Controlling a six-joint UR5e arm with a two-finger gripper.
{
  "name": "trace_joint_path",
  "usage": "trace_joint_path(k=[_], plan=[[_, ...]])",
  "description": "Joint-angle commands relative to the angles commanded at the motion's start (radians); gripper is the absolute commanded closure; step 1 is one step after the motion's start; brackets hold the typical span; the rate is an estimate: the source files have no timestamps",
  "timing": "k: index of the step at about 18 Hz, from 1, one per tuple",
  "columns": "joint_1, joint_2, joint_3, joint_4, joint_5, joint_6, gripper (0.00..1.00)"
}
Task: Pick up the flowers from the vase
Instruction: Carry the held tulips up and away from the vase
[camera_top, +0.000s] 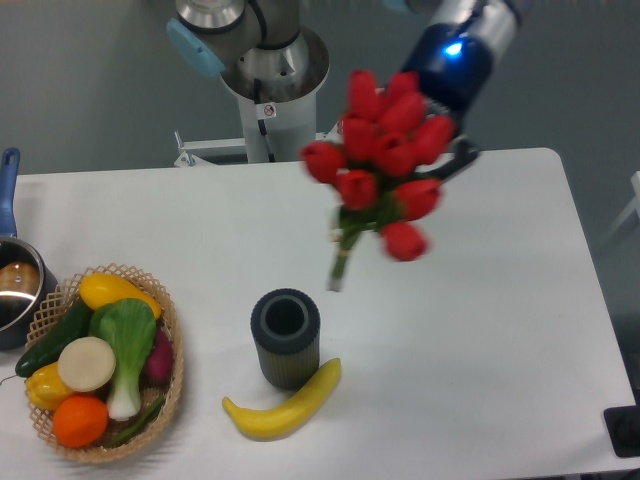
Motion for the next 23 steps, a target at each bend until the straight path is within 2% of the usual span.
trace_joint_path(k=[7,9,13,23], plan=[[0.17,-0.008,-0.008,0.002,-0.002,0.038,0.62],[0.202,-0.037,-0.015,0.0,-0.002,0.098,0.62],[0.212,-0.086,-0.017,0.002,-0.002,0.162,0.62],[0.209,-0.11,-0.006,0.002,0.0,0.192,0.62]])
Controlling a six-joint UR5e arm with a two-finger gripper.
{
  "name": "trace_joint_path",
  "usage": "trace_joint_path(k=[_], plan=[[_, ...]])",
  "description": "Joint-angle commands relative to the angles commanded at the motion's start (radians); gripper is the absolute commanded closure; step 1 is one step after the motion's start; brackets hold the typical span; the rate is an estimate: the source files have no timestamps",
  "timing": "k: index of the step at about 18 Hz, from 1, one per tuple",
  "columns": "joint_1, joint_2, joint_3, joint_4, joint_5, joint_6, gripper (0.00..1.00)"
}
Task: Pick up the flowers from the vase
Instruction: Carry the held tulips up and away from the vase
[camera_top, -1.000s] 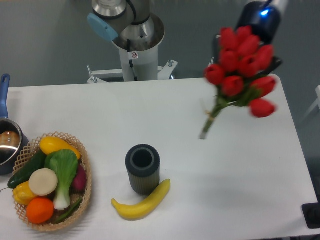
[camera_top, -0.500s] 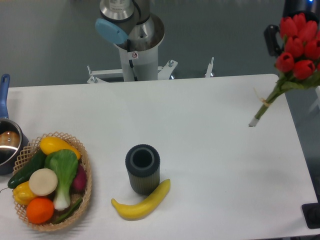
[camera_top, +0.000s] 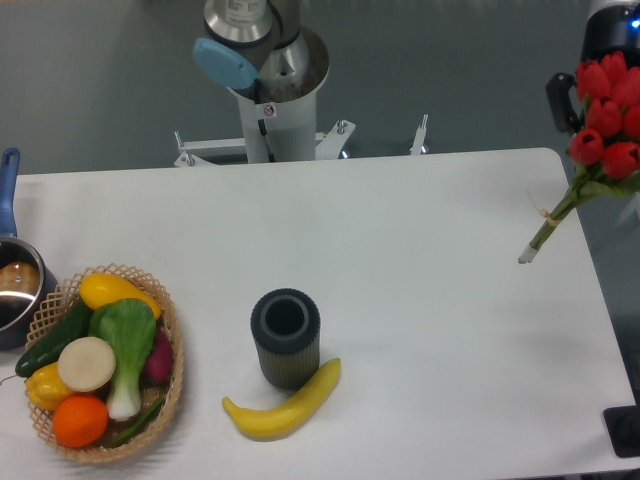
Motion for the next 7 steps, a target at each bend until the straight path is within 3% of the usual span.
trace_joint_path(k=[7], plan=[[-0.002,-0.002,-0.005,0.0,0.0,0.005,0.62]])
